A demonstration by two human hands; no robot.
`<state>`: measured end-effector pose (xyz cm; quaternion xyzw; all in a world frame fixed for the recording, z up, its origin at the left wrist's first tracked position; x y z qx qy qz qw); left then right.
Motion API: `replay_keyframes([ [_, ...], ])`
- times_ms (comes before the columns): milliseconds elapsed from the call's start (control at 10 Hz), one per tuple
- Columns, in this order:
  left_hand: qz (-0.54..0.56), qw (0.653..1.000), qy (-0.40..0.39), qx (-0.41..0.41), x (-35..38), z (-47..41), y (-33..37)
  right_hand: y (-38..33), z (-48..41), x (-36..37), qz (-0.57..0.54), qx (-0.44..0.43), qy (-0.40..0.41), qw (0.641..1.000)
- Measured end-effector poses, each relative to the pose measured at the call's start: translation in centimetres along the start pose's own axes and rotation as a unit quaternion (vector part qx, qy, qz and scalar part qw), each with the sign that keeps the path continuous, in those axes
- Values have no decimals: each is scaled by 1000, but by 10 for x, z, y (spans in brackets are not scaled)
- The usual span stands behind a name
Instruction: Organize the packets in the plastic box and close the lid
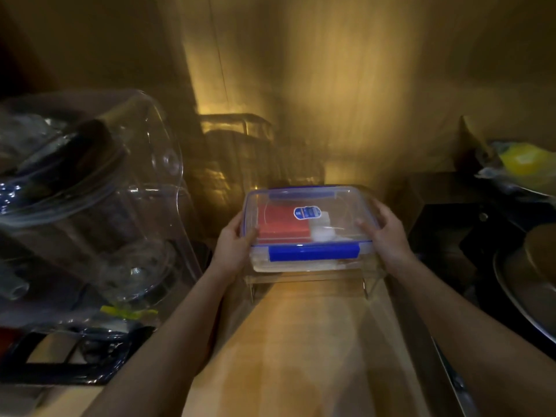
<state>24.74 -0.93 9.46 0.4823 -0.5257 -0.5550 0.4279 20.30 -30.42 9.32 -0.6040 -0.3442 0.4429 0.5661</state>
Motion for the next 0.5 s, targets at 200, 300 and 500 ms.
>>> replay_keyframes([
  [200, -200, 979, 31, 9, -10, 6, -8, -6, 5, 3, 263, -50, -4, 964],
  [300, -440, 896, 49, 32, -18, 0, 8, -29, 6, 10, 455, -106, -39, 883],
  [500, -568, 820, 31, 60, -10, -19, 68, -79, 7, 36, 486, -108, -167, 851],
])
Point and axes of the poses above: each hand's wrist, its own z-axis away from the middle knuckle, its own x-axis out of the palm, y = z × x, the point moved 9 cm from there along -z, towards the middle knuckle
